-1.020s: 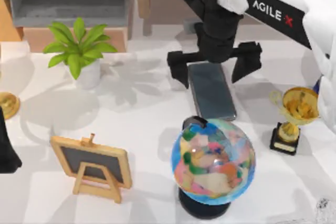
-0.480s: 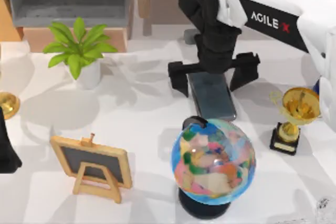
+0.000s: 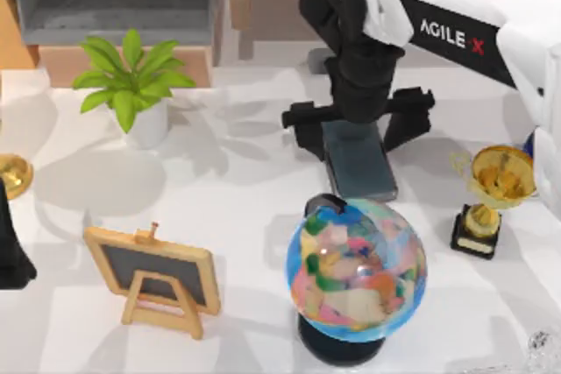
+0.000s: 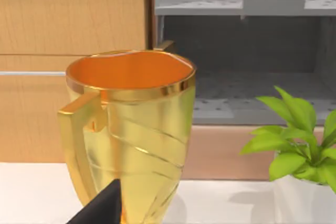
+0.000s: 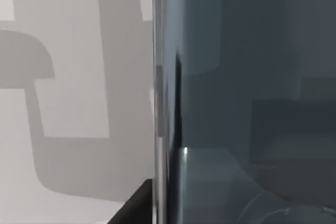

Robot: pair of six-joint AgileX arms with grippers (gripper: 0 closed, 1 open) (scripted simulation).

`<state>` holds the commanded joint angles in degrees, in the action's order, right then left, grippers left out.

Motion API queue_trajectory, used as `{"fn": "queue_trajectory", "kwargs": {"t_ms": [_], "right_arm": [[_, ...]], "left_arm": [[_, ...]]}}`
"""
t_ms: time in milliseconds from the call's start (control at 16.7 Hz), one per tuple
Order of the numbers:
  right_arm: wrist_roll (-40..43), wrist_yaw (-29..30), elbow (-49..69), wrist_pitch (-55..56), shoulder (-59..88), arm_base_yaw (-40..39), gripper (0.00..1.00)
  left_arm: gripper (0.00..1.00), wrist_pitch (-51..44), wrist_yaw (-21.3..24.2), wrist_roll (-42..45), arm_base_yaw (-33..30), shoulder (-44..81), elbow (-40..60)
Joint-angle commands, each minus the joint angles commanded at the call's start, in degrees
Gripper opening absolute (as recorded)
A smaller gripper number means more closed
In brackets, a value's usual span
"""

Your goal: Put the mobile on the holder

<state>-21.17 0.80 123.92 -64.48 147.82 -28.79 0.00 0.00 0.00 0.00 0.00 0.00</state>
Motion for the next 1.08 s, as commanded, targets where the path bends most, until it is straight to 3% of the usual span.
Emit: {"fn": "queue_trajectory", "kwargs": {"t_ms": [300,1080], "right_arm": [[0.00,0.00,0.00,0.00,0.00,0.00,0.02],[0.26,0.66,1.92,-3.50,-2.57,-0.07,0.00]], "left_arm": [[1.00,0.00,0.00,0.00,0.00,0.00,0.00],[1.00,0.00,0.00,0.00,0.00,0.00,0.00]]}}
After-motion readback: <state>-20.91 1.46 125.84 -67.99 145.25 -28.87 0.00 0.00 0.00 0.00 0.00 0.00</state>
